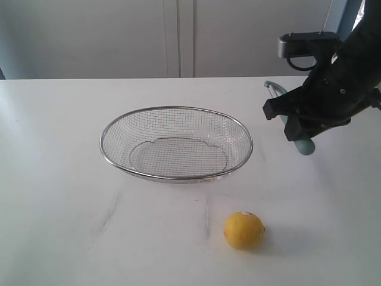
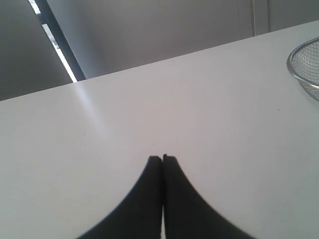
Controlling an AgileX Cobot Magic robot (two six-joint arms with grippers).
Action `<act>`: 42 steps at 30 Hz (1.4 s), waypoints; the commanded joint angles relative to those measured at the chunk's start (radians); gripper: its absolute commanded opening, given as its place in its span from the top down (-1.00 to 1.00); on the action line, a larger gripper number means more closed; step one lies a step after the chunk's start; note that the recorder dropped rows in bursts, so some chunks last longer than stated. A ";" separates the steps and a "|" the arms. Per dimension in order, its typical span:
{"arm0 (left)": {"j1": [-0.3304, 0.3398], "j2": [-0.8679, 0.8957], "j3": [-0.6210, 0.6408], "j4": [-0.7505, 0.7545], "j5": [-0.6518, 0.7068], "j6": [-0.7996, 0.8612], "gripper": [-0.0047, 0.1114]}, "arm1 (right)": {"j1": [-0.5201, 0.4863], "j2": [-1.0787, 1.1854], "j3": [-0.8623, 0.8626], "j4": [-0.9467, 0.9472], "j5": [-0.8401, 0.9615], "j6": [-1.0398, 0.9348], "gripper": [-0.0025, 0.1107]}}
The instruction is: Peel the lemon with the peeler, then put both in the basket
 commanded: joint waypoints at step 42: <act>0.004 0.090 -0.315 -0.015 0.286 -0.140 0.92 | -0.001 -0.009 -0.009 0.034 -0.009 0.006 0.96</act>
